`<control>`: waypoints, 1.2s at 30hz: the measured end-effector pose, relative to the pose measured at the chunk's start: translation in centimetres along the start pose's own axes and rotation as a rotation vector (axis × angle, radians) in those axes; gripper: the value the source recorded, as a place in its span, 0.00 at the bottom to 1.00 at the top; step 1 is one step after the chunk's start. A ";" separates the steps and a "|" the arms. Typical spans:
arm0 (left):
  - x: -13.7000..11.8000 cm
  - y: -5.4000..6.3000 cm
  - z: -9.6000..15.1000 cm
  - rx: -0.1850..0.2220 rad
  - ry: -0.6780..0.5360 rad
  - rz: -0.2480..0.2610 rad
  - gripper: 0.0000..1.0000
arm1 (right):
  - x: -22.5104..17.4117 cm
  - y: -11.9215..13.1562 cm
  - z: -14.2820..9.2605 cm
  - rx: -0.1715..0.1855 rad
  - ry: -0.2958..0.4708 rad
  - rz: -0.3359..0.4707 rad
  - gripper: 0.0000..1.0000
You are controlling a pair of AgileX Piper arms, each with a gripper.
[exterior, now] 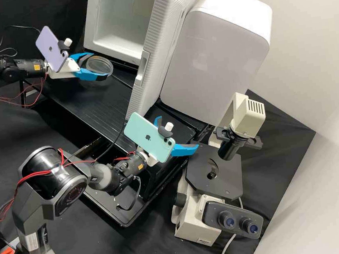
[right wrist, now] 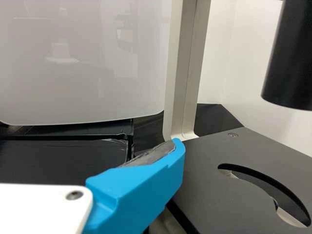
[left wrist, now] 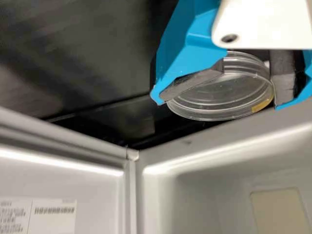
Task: Take the petri dish out of the incubator
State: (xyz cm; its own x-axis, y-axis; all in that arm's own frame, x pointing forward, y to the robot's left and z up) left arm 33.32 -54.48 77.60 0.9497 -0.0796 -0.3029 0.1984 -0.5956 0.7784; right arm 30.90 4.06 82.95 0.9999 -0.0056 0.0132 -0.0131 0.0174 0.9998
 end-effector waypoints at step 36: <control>-8.9 -6.0 2.4 0.017 -0.175 0.002 0.00 | 0.0 0.0 0.0 0.000 0.000 0.000 1.00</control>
State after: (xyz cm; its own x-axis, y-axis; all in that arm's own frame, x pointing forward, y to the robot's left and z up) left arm 23.09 -52.14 74.29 0.8931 -0.2177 -0.3936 0.1912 -0.6083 0.7703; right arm 30.90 4.06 82.95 0.9999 -0.0056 0.0132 -0.0131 0.0174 0.9998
